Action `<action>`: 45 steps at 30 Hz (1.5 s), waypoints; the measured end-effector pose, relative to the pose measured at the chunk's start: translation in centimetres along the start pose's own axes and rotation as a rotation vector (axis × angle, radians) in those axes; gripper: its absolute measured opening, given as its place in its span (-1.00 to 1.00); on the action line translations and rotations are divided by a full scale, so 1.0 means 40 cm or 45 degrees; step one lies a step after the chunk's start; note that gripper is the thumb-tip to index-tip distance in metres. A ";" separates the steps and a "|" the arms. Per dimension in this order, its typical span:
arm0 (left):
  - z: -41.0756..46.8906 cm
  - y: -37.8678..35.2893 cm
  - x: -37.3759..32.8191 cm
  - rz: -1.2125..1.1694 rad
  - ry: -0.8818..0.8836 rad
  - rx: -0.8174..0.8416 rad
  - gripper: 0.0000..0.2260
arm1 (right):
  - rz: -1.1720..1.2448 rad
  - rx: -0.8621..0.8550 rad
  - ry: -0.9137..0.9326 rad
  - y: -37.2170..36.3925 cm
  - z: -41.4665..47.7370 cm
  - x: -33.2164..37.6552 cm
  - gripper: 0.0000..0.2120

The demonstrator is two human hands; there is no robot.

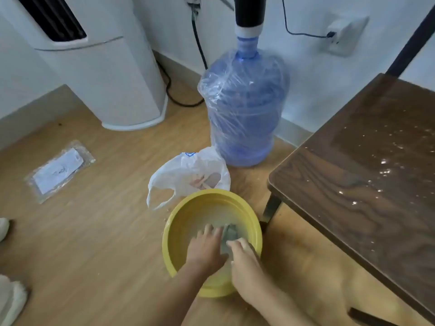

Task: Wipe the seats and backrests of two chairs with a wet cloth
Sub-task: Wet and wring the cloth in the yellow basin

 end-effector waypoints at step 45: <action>0.143 0.111 0.027 -1.521 0.065 -0.080 -0.78 | 1.785 -0.336 -0.402 -0.010 0.285 -0.062 -0.60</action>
Point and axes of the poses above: each hand's wrist, its own z-axis towards the middle knuckle, its own y-axis out of the back of the hand, x = y × z, the point moved 5 cm from there along z, towards the middle knuckle, and after that the axes turned 7 degrees about x, right-handed, at the moved point
